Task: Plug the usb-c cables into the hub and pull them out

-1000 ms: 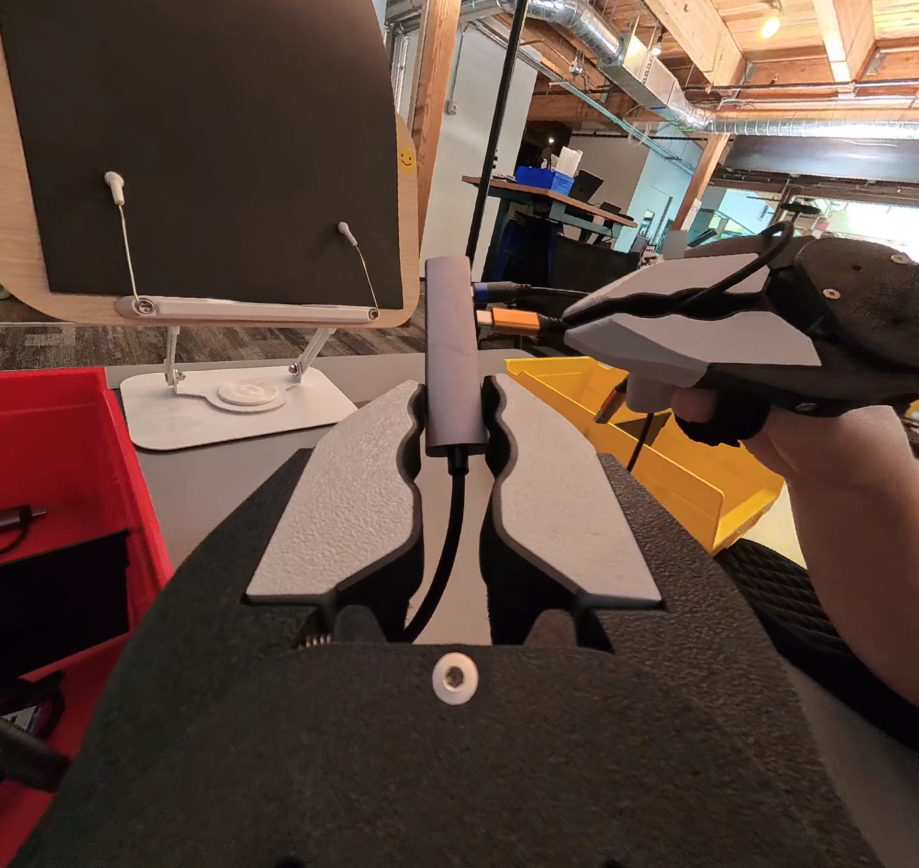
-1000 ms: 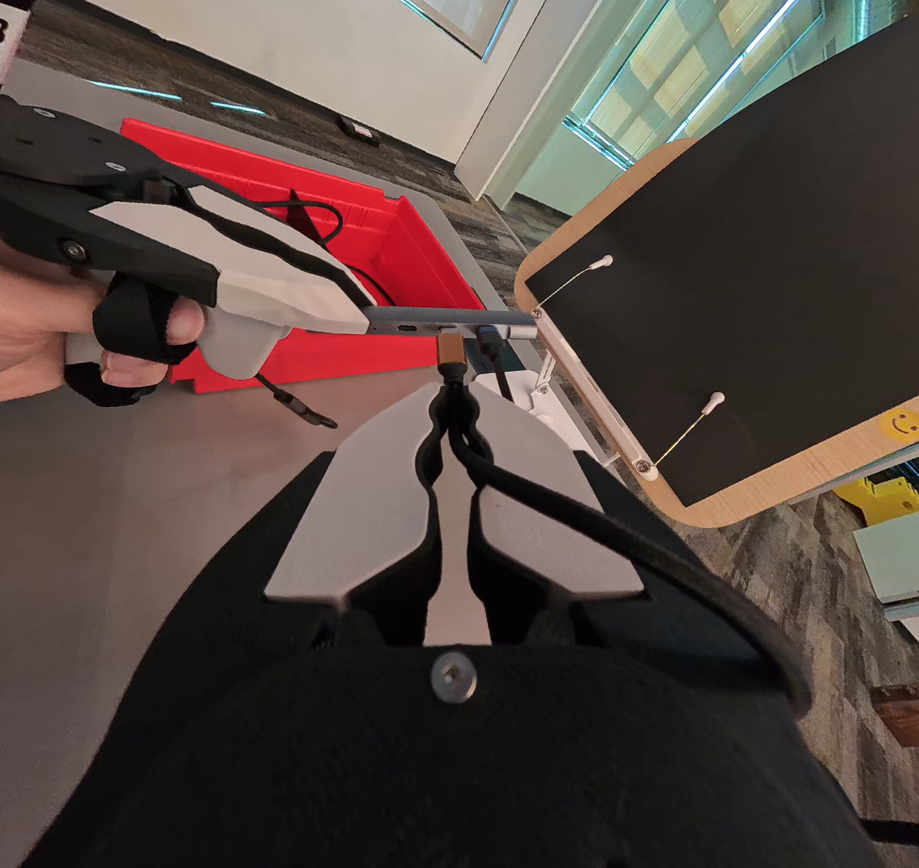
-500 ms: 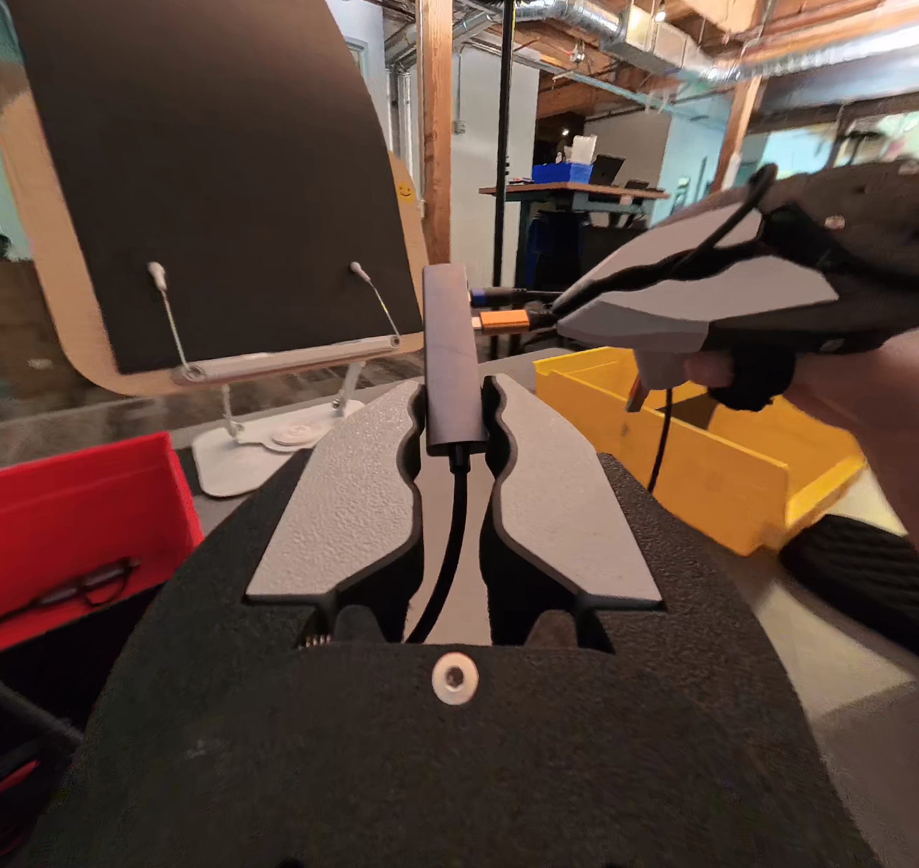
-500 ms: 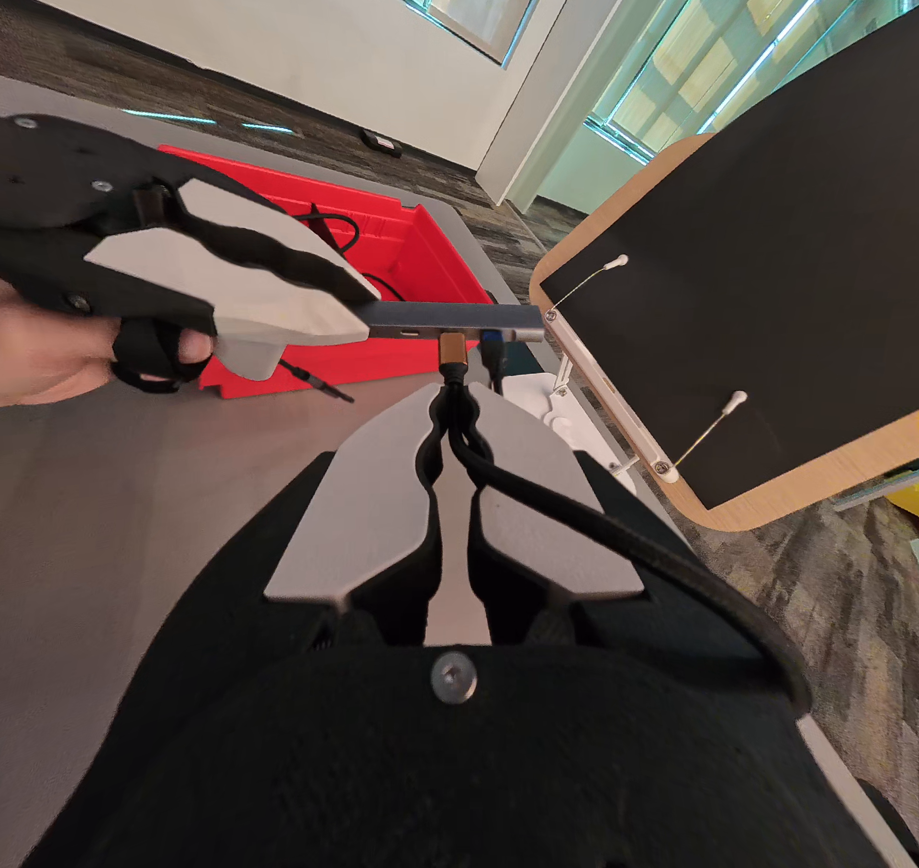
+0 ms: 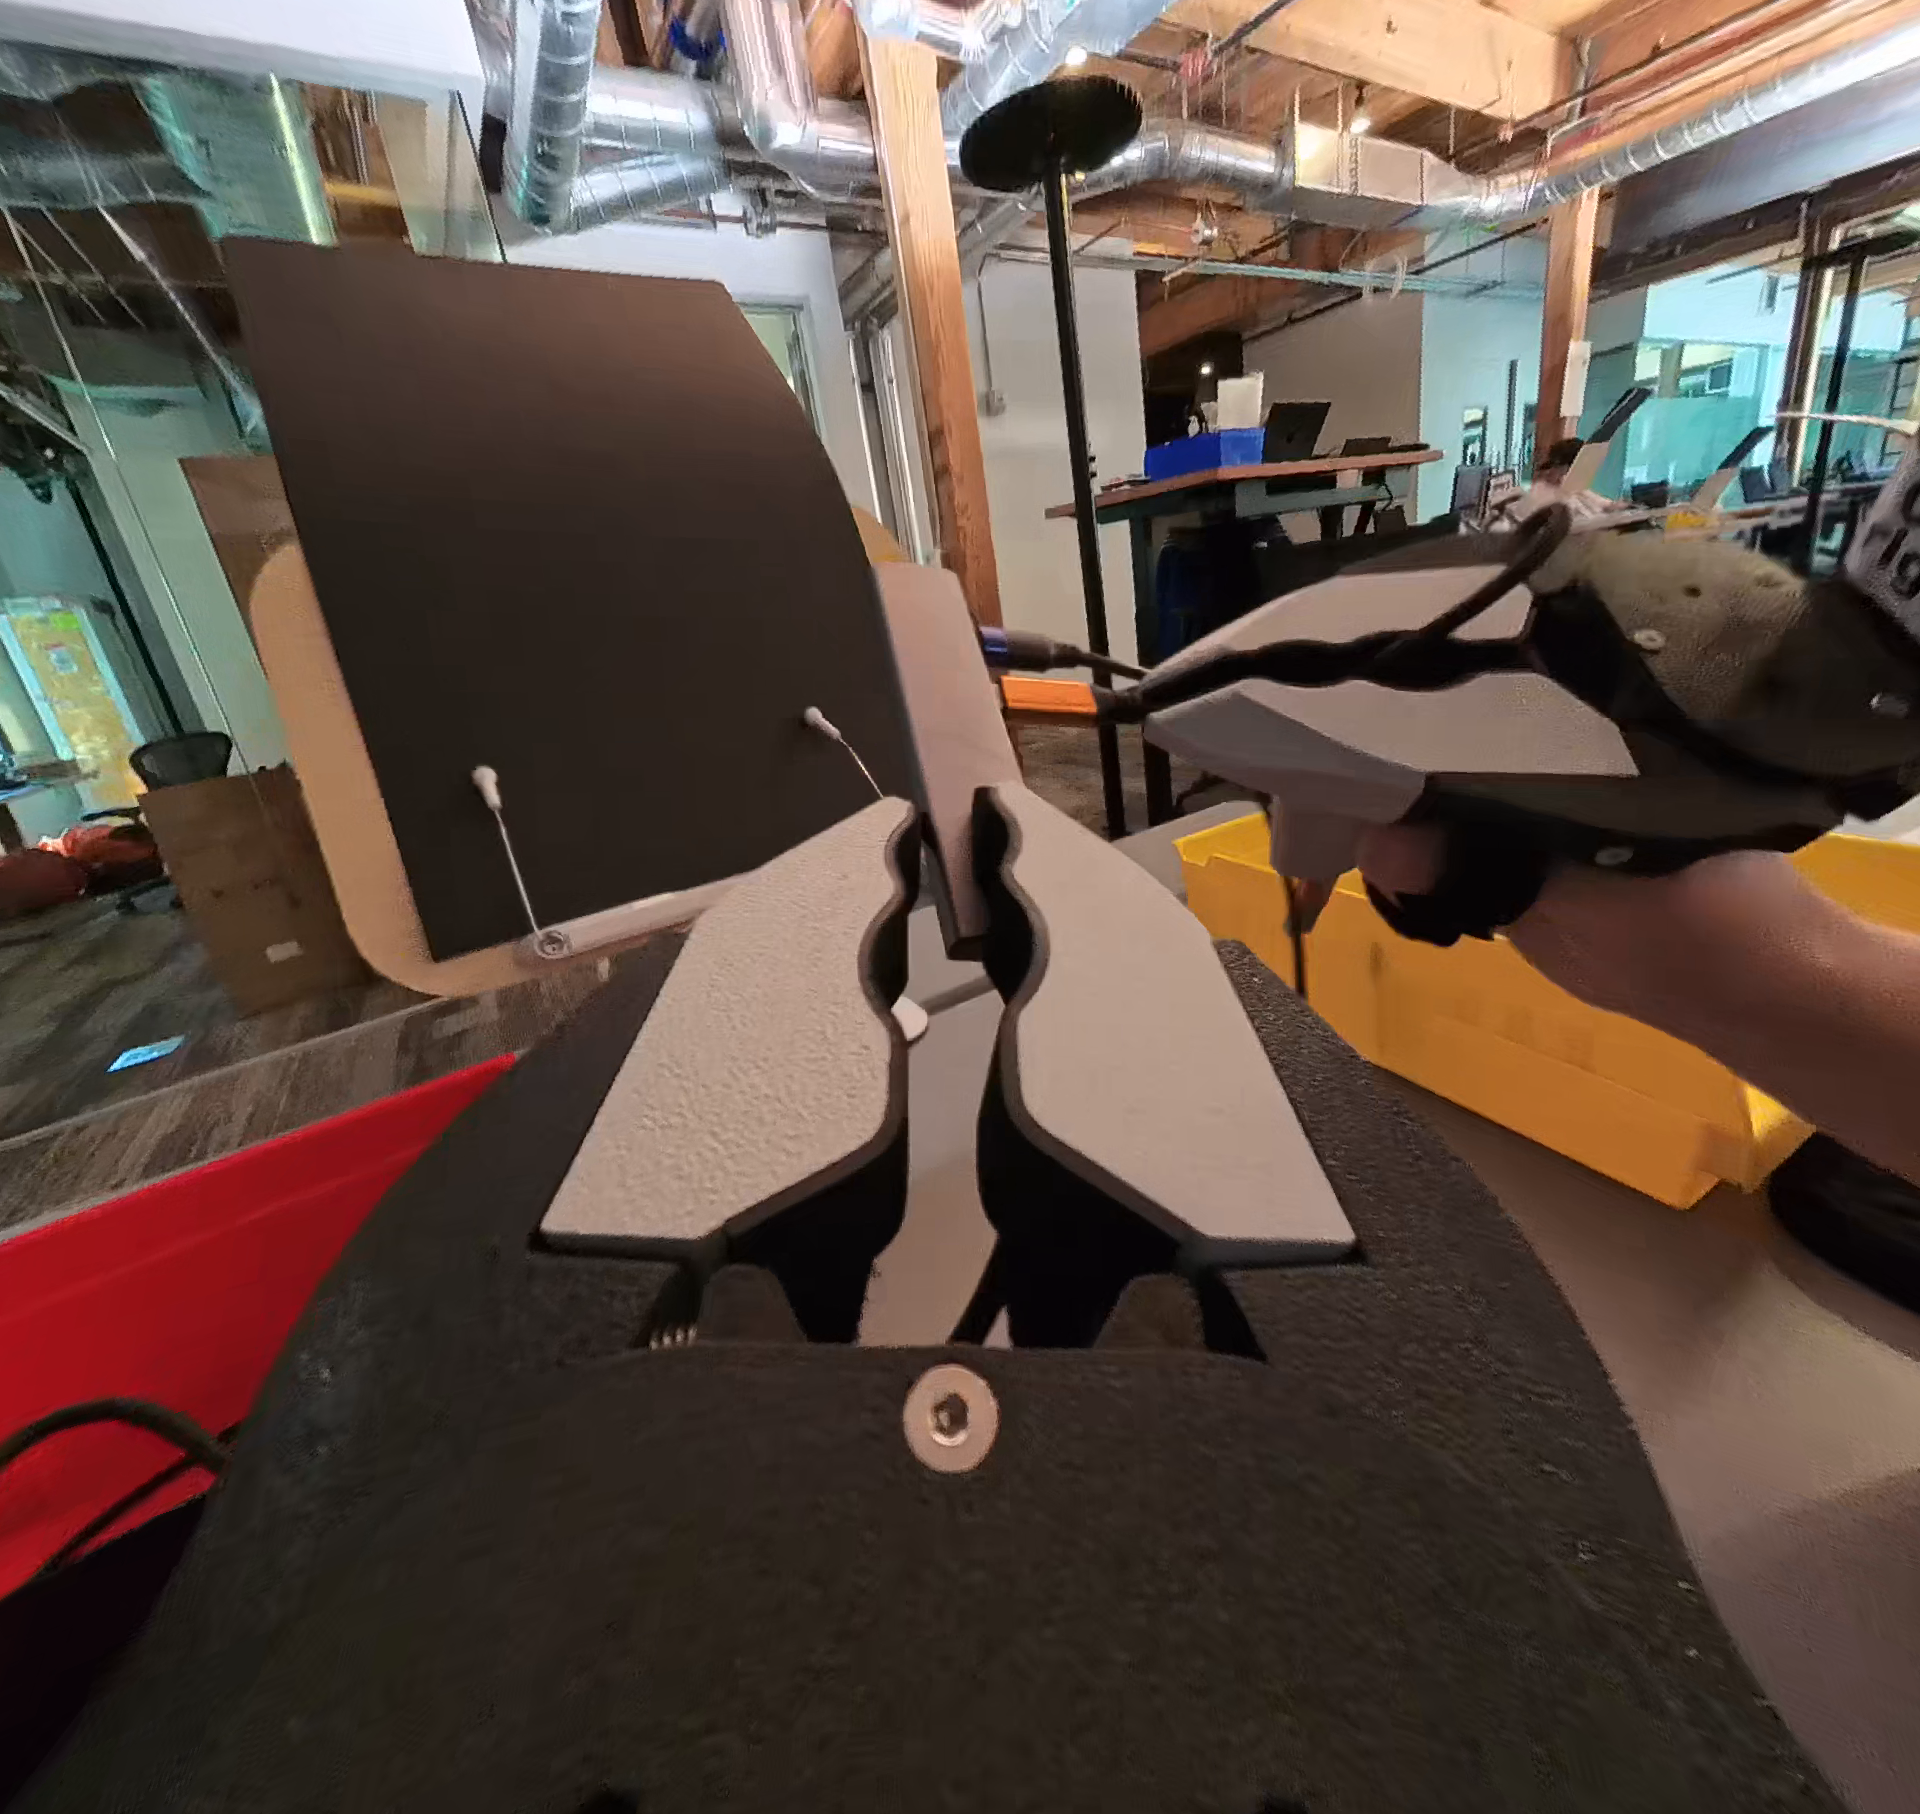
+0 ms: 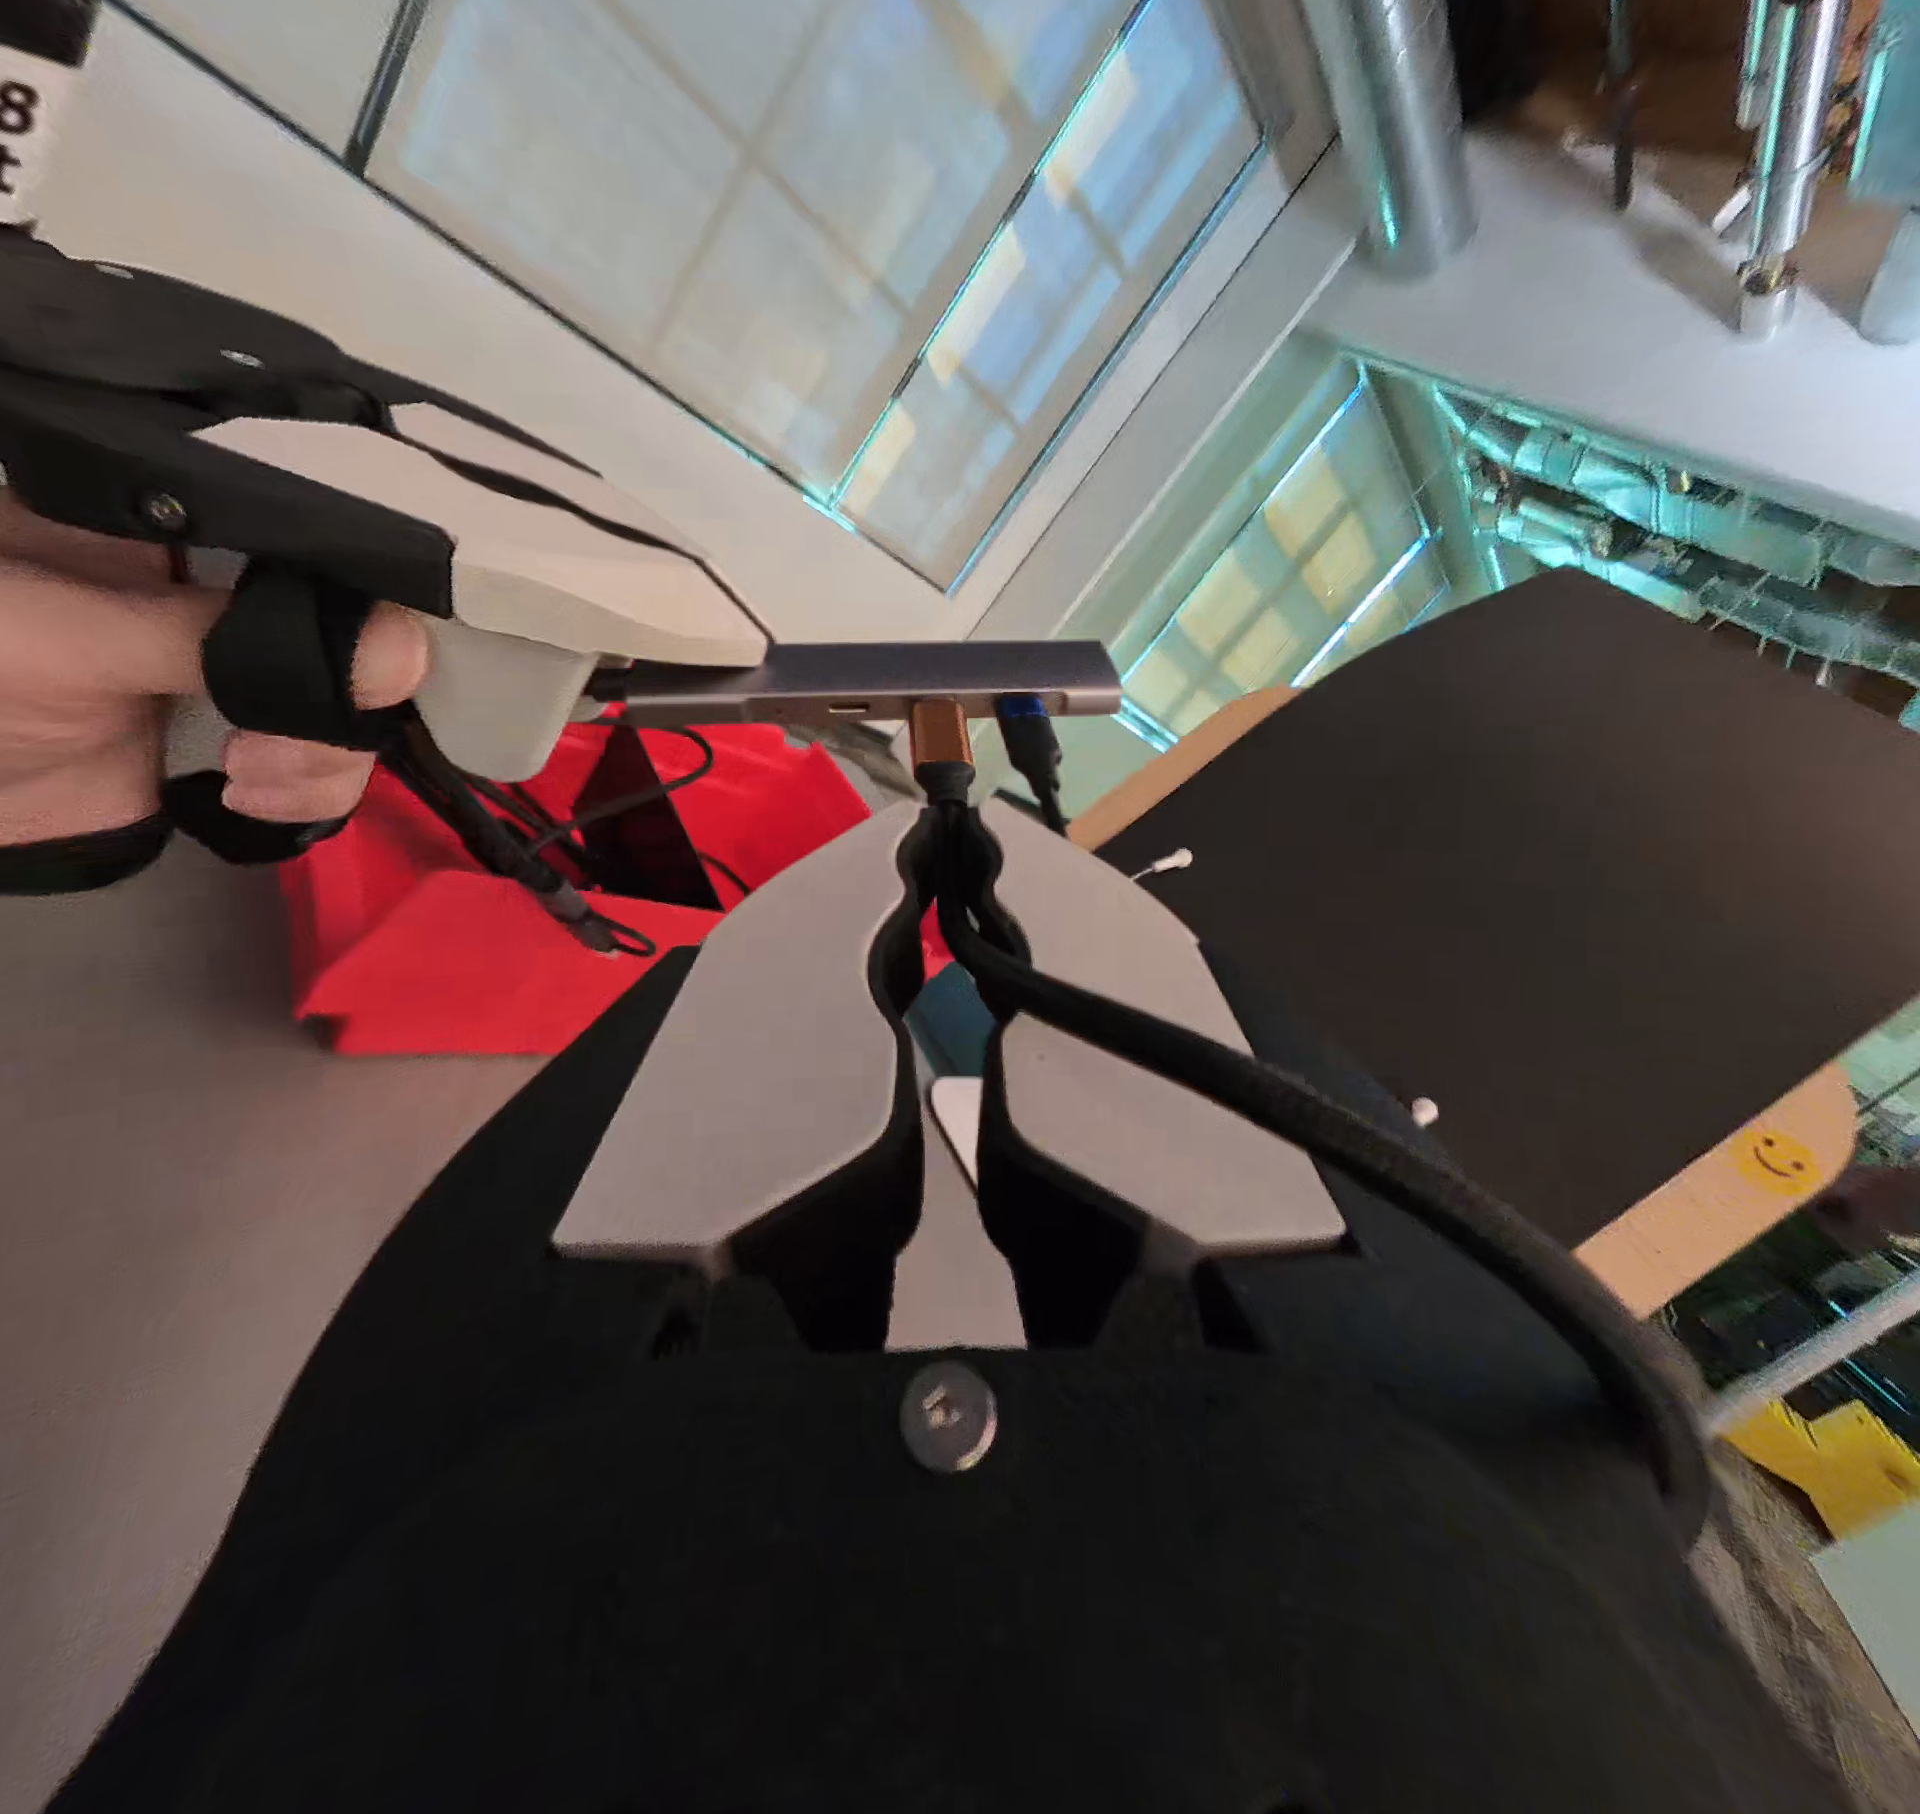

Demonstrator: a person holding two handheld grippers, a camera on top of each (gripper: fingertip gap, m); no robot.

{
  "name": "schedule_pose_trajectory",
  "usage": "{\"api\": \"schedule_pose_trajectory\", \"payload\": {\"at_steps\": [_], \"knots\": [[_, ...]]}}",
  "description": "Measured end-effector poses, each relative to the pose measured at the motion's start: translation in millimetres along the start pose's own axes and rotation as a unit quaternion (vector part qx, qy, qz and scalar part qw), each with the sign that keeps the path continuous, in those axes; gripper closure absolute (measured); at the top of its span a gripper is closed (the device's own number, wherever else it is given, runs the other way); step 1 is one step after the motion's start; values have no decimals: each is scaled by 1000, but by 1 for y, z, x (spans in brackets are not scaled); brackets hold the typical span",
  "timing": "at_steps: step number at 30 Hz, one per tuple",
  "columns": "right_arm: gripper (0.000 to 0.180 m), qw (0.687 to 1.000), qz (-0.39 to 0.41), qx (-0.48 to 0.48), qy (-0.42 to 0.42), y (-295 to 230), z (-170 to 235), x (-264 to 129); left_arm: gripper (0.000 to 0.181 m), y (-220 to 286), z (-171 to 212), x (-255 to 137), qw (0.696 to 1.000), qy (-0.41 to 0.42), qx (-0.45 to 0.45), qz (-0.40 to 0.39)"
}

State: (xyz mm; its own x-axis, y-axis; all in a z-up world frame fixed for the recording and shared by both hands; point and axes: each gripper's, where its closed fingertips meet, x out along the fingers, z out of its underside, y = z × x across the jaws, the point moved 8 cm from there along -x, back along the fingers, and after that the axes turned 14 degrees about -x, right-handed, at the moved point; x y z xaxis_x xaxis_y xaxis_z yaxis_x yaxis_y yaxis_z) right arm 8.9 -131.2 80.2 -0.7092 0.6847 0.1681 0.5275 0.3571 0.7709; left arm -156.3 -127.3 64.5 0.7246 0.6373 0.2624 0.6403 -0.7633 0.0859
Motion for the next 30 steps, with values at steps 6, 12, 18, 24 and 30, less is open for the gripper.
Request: {"api": "schedule_pose_trajectory", "payload": {"at_steps": [6, 12, 18, 24, 30], "knots": [[174, 995, 37, -81, 50, -9, -5, -7, 168, 8, -1, 2, 1000, 14, 7, 19], [174, 990, 39, -127, 46, -17, -5, -5, 142, 10, 1, 6, 1000, 1, 11, 15], [174, 991, 32, -127, 35, -21, -4, -3, 128, 3, 15, 13, 993, -79, -77, 34], [174, 993, -10, -115, 28, -25, 1, 1, 148, -1, 22, 16, 992, -122, 21, -30], [174, 996, -33, -76, 46, -31, 11, 4, 155, -7, 17, 13, 985, -159, 47, -37]]}}
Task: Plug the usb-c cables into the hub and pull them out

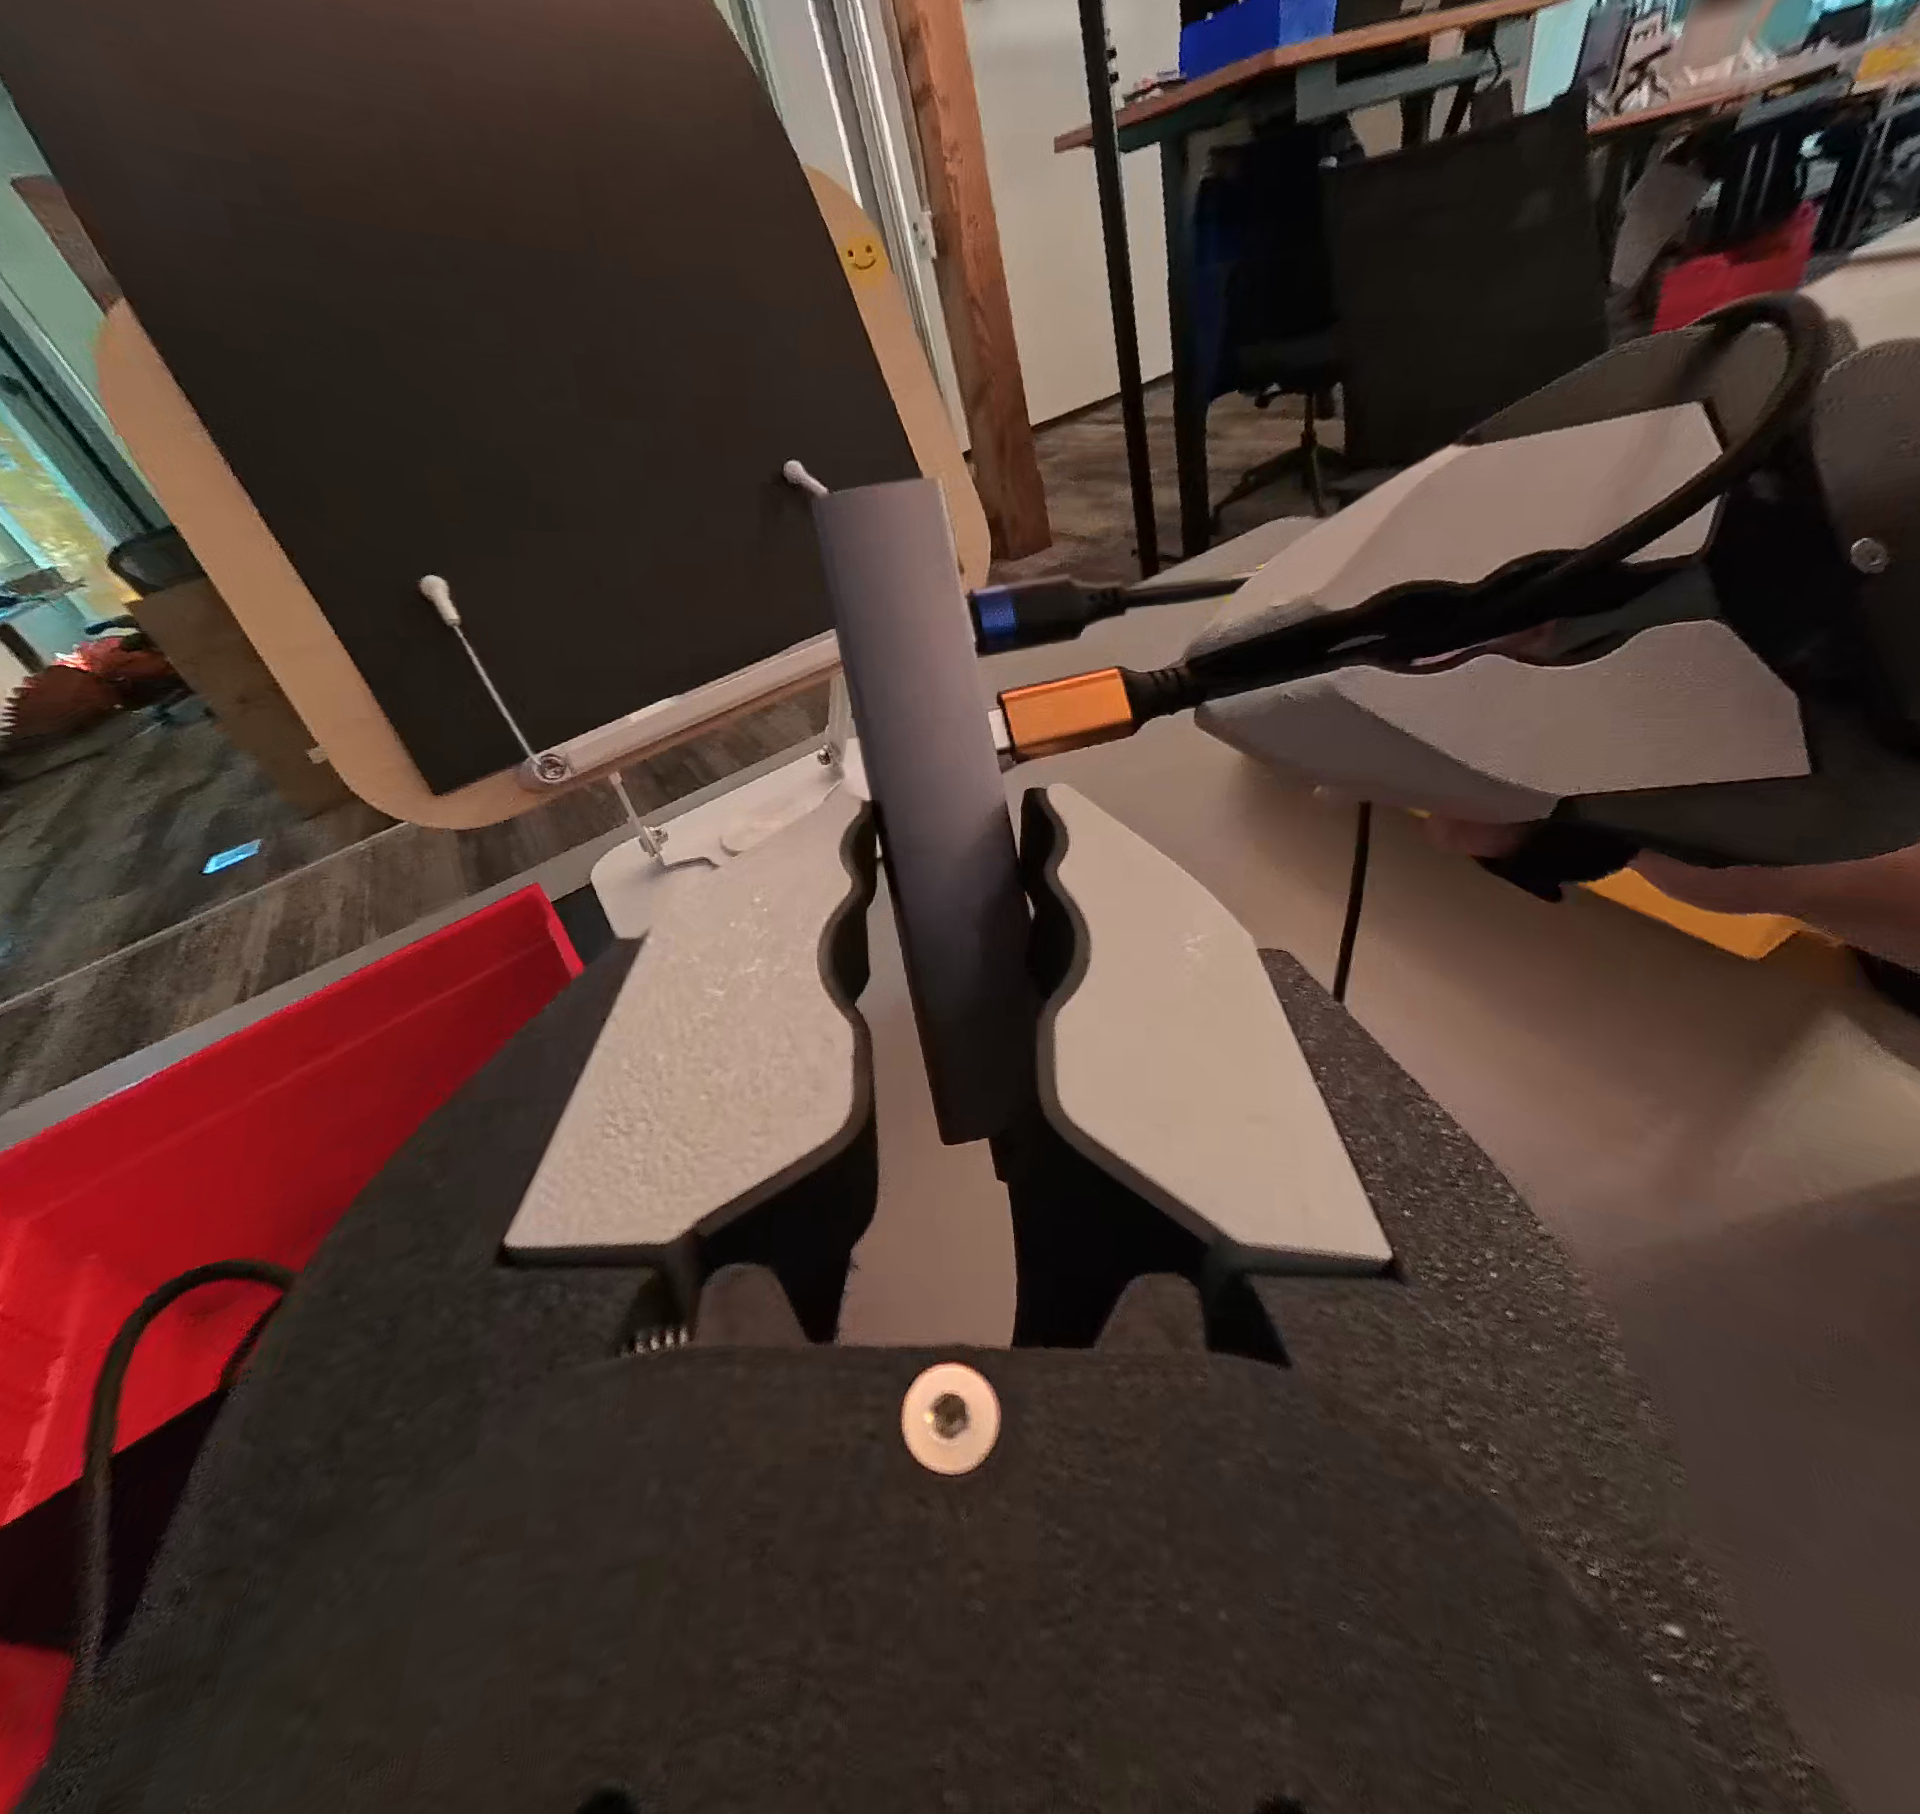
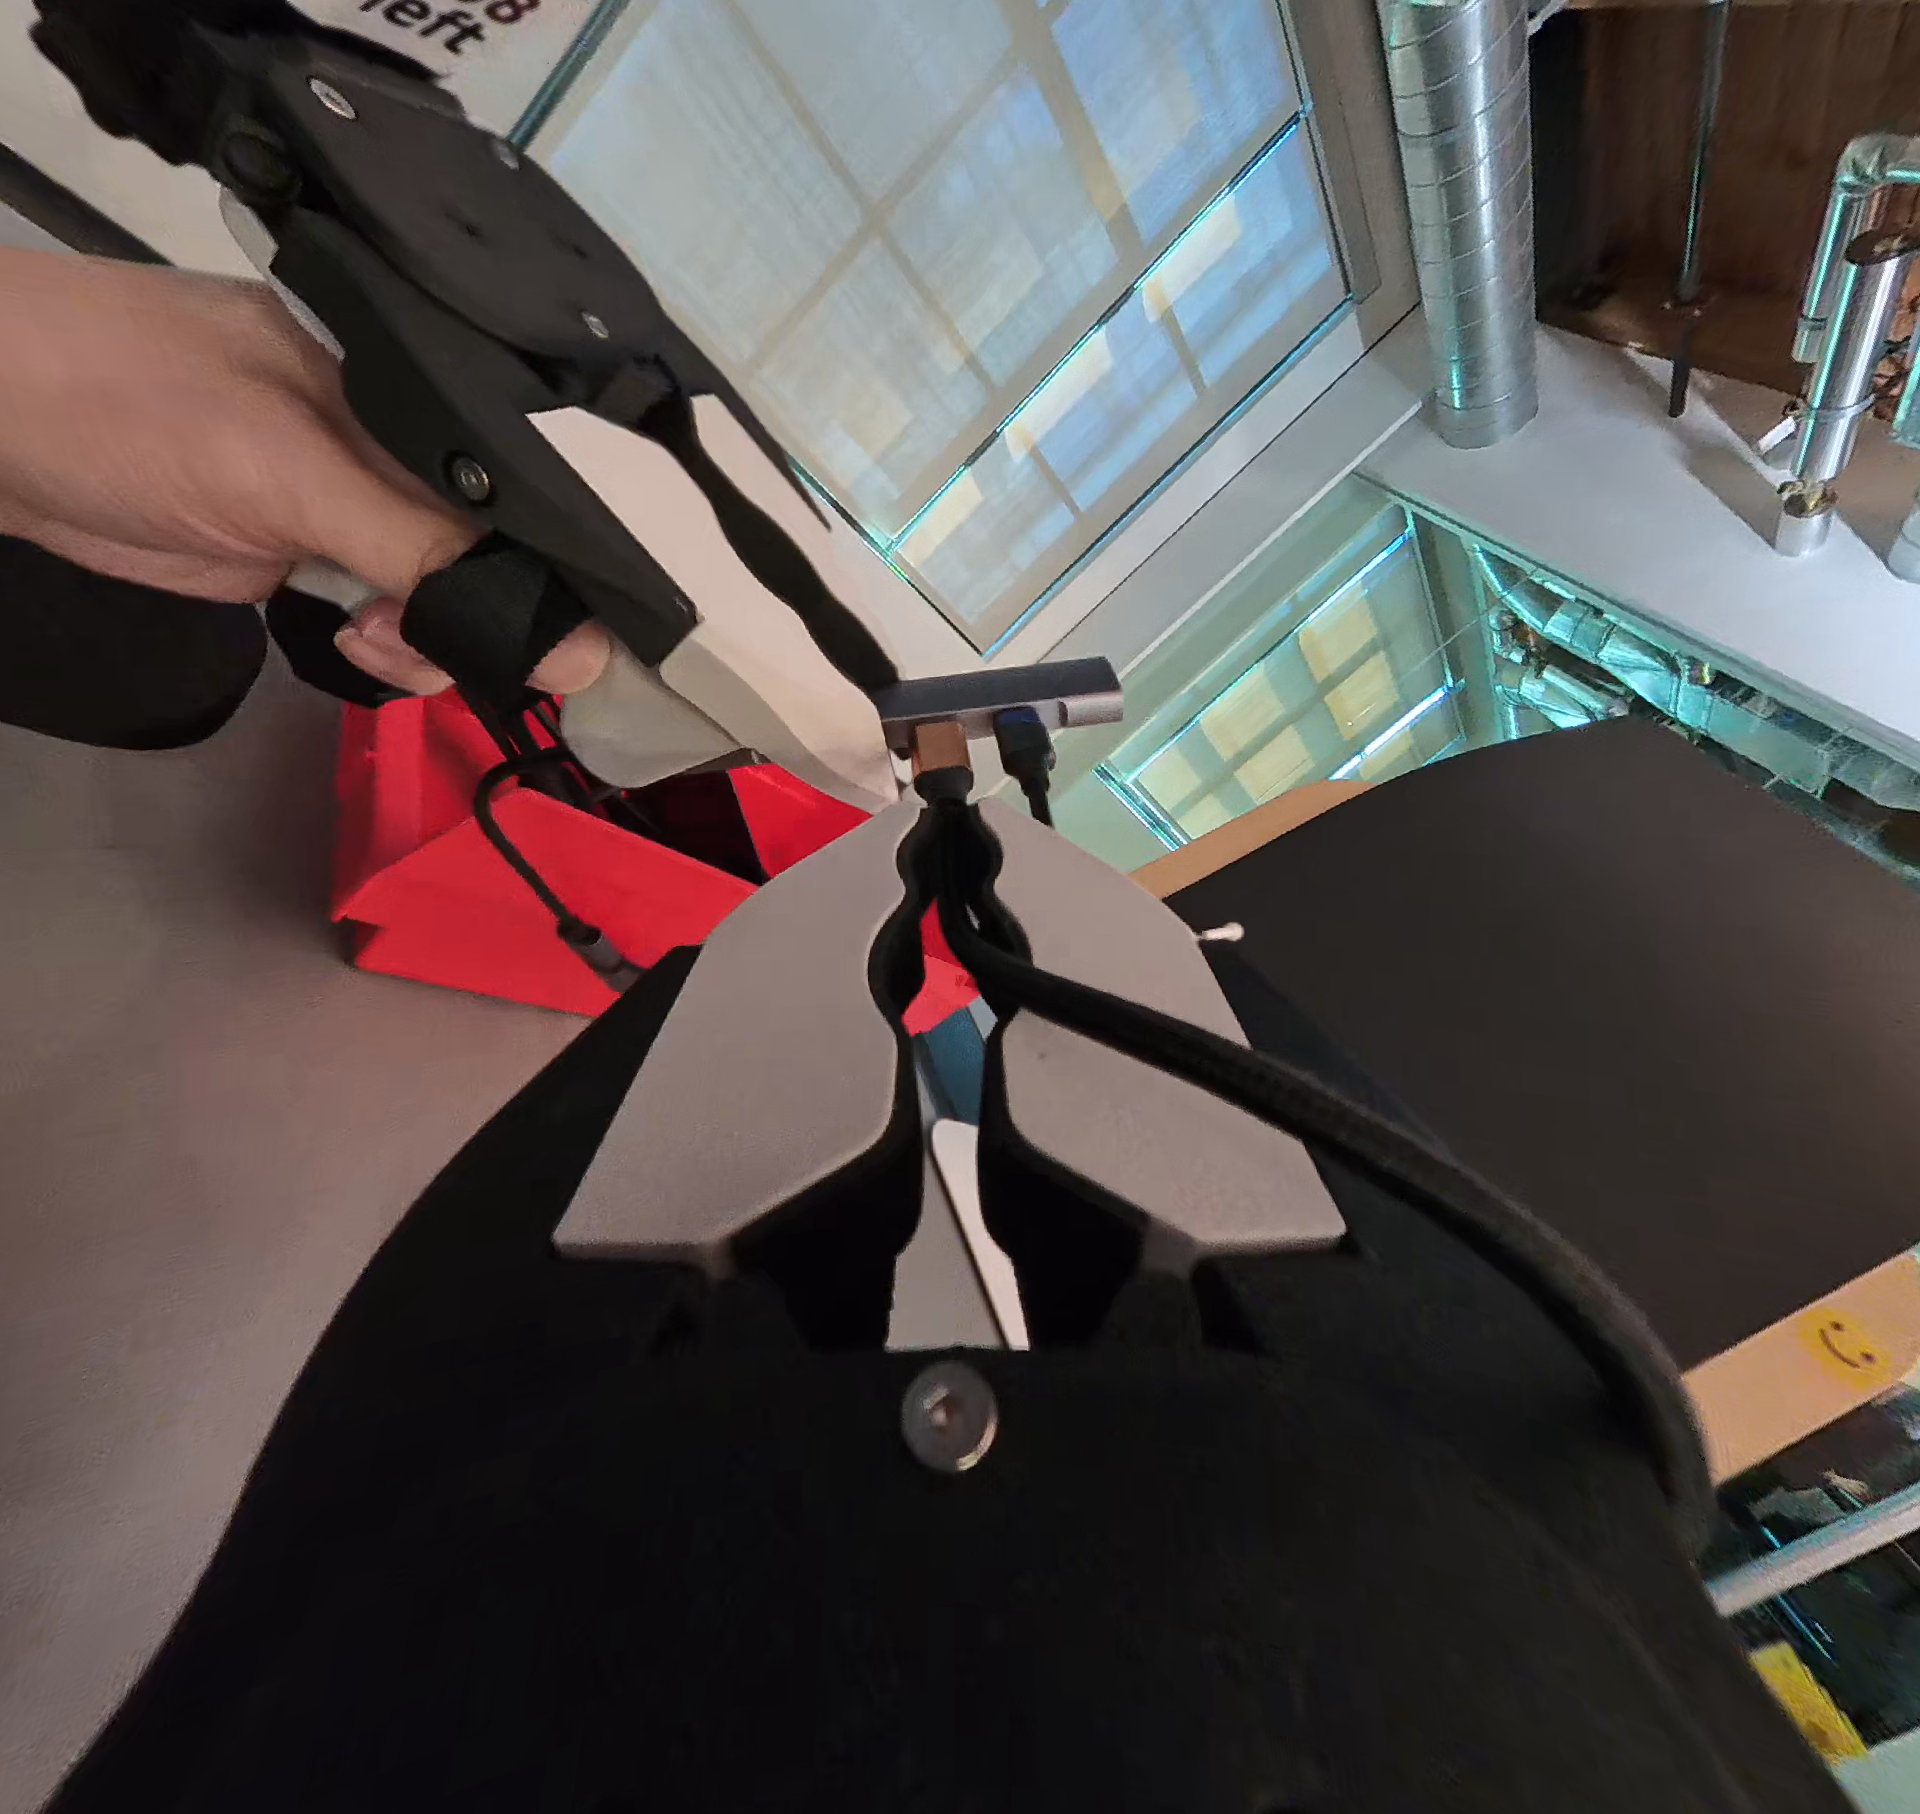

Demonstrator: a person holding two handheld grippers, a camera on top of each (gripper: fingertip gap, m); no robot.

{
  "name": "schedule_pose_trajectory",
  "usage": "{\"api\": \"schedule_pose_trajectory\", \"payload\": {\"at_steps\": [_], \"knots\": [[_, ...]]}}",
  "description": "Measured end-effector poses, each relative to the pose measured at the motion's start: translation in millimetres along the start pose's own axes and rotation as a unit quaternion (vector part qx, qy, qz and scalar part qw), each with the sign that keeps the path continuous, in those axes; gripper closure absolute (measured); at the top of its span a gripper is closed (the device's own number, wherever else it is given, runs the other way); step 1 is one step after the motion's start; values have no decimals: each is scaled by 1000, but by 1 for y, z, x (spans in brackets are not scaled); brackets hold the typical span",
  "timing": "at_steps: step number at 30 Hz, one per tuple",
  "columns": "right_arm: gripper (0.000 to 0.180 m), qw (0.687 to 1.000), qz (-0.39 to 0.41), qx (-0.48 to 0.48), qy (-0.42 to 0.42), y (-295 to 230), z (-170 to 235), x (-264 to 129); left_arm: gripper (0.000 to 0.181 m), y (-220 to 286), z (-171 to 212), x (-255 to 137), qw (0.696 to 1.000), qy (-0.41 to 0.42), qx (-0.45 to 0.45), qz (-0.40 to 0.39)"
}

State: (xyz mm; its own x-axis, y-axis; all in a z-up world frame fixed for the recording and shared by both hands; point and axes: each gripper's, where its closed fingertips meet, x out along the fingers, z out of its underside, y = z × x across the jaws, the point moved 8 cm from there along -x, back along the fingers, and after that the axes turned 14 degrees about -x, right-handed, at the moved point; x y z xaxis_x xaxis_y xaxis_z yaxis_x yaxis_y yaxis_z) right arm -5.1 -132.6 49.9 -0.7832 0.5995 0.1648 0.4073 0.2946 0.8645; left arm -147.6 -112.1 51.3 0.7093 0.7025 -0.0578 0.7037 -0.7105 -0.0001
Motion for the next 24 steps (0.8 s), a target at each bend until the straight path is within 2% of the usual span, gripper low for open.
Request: {"api": "schedule_pose_trajectory", "payload": {"at_steps": [4, 12, 19, 24], "knots": [[174, 1000, -8, -5, 4, -8, 5, 1, 155, -1, 6, 3, 999, -32, 33, -28], [174, 1000, -11, 2, -4, -8, 8, 0, 155, 3, 4, 3, 998, -22, 43, -46], [174, 1000, -24, 2, -15, -12, 10, 1, 155, 4, 5, 0, 992, -32, 108, -61], [175, 999, -26, 6, -18, -13, 10, 2, 155, 5, 6, 1, 989, -40, 121, -73]]}}
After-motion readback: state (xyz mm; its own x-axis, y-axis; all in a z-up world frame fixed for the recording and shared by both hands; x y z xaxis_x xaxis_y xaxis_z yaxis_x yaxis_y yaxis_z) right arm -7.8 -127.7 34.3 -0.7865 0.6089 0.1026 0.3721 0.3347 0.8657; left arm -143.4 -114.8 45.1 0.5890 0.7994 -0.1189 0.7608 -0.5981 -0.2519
